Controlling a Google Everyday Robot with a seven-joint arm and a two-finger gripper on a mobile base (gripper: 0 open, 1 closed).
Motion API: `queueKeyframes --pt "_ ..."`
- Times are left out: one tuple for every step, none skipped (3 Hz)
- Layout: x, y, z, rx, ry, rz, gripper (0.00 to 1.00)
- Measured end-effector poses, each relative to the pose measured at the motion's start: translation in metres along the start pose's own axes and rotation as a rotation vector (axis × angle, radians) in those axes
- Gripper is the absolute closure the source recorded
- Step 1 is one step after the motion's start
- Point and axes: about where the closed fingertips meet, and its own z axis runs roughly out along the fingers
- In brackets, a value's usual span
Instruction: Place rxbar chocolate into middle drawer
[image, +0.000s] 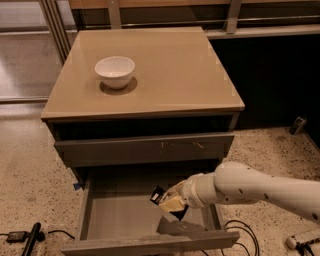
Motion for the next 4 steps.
queueKeyframes --pt "0.006 -0.014 0.020 0.093 -0.015 -0.009 1.00" --pt "-0.003 -0.027 0.020 0.151 -0.049 -0.012 1.00" --pt "-0.004 -0.031 0.025 0.150 -0.045 -0.020 1.00" --pt "-0.008 -0.048 0.043 0.155 -0.051 -0.038 1.00"
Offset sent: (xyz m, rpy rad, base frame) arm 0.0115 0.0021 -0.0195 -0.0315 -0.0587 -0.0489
